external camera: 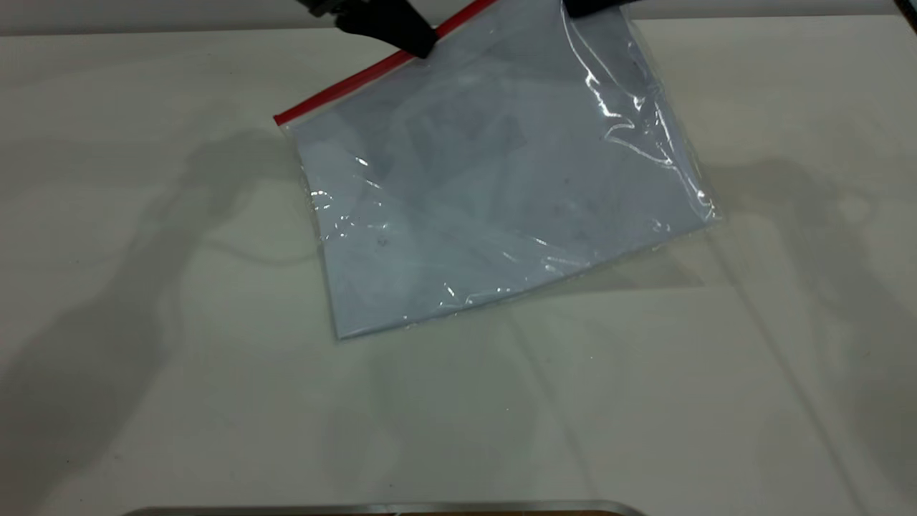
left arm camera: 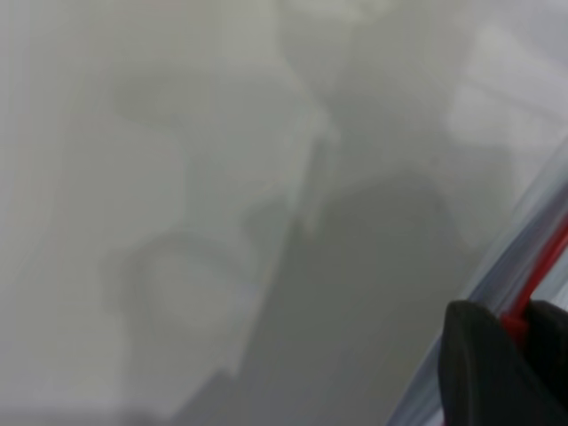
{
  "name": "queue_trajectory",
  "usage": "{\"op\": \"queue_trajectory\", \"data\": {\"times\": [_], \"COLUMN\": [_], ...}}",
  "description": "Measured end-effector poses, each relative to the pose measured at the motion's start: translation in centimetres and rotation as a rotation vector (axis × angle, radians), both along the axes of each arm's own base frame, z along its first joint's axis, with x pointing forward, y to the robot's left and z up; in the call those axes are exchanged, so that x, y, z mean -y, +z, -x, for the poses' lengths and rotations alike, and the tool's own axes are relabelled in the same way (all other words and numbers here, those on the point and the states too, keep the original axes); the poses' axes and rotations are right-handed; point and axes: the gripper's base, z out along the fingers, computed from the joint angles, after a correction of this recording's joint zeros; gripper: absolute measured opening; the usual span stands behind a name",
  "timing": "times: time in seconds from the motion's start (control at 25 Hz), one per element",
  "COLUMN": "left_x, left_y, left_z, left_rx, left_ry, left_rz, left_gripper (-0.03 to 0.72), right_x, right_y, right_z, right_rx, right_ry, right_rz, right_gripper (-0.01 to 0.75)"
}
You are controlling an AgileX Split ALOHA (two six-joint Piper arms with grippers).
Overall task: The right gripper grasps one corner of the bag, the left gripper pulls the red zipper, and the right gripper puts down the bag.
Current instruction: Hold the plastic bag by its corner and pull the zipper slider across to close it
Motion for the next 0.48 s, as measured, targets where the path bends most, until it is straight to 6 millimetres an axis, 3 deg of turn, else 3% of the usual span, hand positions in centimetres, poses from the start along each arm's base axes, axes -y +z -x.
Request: {"op": "queue_trajectory", "data": {"times": [0.48], "left_x": [-5.1], "left_y": [-1.6], "left_z": [-0.3], "left_rx": [-0.085], "left_ry": [0.054], "left_rz": [-0.258], "left_gripper": [0.117], "right_x": [0.2], "right_y": [0.2], "right_z": [-0.2], "right_rx": [0.013], "right_ry": [-0.022], "right_rz": [-0.013], "right_gripper": [0.033]}}
